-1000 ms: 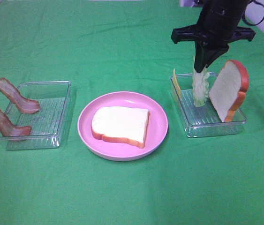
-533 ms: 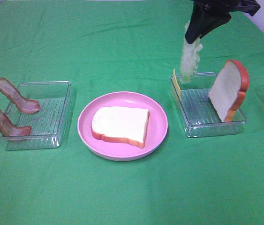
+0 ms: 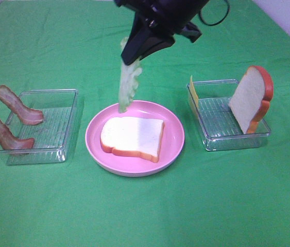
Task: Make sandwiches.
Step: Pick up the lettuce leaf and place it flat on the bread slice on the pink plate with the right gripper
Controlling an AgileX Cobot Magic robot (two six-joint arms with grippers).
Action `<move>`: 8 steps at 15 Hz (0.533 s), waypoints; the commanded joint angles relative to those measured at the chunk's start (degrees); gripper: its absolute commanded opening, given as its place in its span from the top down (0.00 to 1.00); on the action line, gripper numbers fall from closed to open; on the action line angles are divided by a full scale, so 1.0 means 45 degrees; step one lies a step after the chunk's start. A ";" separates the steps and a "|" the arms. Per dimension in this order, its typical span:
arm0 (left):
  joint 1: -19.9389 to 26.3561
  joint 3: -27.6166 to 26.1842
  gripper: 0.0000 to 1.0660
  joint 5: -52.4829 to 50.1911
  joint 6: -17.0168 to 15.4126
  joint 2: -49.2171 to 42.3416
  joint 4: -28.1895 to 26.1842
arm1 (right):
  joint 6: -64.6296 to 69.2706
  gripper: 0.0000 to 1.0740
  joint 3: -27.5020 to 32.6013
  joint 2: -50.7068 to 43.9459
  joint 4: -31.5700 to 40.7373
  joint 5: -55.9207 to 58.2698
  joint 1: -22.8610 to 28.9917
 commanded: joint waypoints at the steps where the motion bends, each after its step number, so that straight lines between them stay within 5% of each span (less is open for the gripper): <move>1: -0.0064 0.0025 0.28 -0.0140 -0.0064 -0.0242 -0.0013 | -0.0242 1.00 0.0115 0.0968 0.0395 -0.0955 0.0789; 8: -0.0064 0.0025 0.28 -0.0140 -0.0064 -0.0242 -0.0013 | -0.0879 1.00 0.0127 0.3438 0.2190 -0.1974 0.0891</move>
